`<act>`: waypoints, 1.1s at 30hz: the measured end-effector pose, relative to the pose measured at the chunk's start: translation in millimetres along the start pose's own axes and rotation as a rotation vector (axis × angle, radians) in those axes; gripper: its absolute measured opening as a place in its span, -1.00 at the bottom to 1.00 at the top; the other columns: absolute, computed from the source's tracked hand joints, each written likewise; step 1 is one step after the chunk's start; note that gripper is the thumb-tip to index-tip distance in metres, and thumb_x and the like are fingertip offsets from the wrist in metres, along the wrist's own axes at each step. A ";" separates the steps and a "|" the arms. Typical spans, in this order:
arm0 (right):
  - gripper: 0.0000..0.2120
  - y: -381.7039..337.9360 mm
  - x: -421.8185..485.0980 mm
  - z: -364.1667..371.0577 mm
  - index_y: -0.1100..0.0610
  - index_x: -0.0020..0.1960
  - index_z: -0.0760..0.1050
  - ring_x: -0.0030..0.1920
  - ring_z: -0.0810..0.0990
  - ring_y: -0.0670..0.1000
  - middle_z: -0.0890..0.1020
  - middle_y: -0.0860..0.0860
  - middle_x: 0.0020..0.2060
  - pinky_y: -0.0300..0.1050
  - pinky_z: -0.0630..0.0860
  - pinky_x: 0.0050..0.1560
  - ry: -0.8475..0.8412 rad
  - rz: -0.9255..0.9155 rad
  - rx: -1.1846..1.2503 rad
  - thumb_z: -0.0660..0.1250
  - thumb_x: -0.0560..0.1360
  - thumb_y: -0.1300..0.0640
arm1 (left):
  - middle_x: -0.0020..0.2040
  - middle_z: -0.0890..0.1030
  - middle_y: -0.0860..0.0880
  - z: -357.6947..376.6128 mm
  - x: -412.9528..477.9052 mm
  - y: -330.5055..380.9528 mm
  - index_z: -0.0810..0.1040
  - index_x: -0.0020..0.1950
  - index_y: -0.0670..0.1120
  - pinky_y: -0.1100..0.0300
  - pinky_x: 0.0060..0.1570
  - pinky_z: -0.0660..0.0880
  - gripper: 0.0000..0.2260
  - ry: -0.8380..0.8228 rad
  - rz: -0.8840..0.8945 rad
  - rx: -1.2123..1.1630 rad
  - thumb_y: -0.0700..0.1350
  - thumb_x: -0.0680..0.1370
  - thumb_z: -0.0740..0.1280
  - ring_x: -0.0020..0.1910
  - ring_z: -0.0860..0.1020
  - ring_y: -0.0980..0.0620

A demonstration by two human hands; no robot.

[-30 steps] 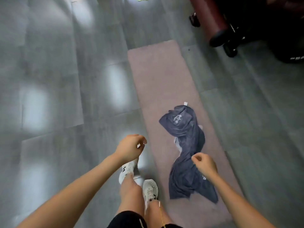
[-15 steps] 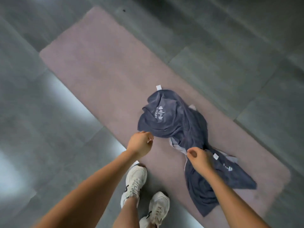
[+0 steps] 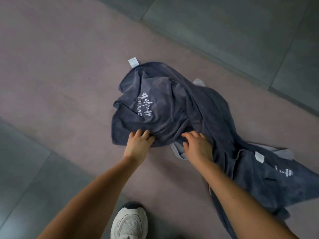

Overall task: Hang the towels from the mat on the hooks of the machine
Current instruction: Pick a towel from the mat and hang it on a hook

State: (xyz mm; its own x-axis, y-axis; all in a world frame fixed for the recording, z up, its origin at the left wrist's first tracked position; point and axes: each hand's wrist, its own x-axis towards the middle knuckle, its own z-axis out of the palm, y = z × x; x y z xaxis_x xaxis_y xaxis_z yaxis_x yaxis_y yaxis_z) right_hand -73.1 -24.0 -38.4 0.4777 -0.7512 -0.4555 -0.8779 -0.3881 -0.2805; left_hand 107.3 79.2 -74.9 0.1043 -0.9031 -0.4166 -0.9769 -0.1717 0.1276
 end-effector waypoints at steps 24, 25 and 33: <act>-0.68 -21.7 -15.1 7.2 0.09 0.27 0.46 0.21 0.42 0.07 0.52 -0.02 0.20 -0.08 0.43 0.13 0.024 -0.069 0.172 0.27 0.53 0.14 | -0.22 0.59 -0.06 8.5 -4.3 -22.6 0.66 -0.22 -0.05 0.00 -0.14 0.50 -0.80 0.177 -0.029 -0.077 -0.21 0.21 0.55 -0.25 0.56 -0.16; -0.69 -21.1 -15.3 8.4 0.09 0.27 0.46 0.21 0.43 0.07 0.52 -0.02 0.20 -0.08 0.43 0.13 0.023 -0.062 0.175 0.27 0.52 0.14 | -0.27 0.58 -0.04 9.4 -2.9 -23.9 0.66 -0.25 -0.05 0.02 -0.14 0.50 -0.87 0.217 -0.013 -0.073 -0.22 0.25 0.49 -0.29 0.56 -0.14; -0.53 -46.8 -47.6 -44.1 0.15 0.27 0.49 0.26 0.44 0.13 0.52 0.06 0.25 0.07 0.42 0.23 0.014 -0.188 0.236 0.44 0.38 0.14 | -0.31 0.59 -0.11 -91.4 -40.6 3.4 0.52 -0.19 -0.16 0.18 -0.26 0.33 -0.88 0.223 -0.031 -0.487 -0.19 0.43 0.20 -0.34 0.55 -0.18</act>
State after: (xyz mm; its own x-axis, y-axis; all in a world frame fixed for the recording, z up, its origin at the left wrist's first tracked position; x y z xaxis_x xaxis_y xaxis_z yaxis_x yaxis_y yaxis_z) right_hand -56.3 6.4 33.6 0.6290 -0.6859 -0.3660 -0.7414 -0.3876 -0.5479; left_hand 116.8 79.3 24.7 0.2209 -0.9472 -0.2323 -0.7787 -0.3147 0.5428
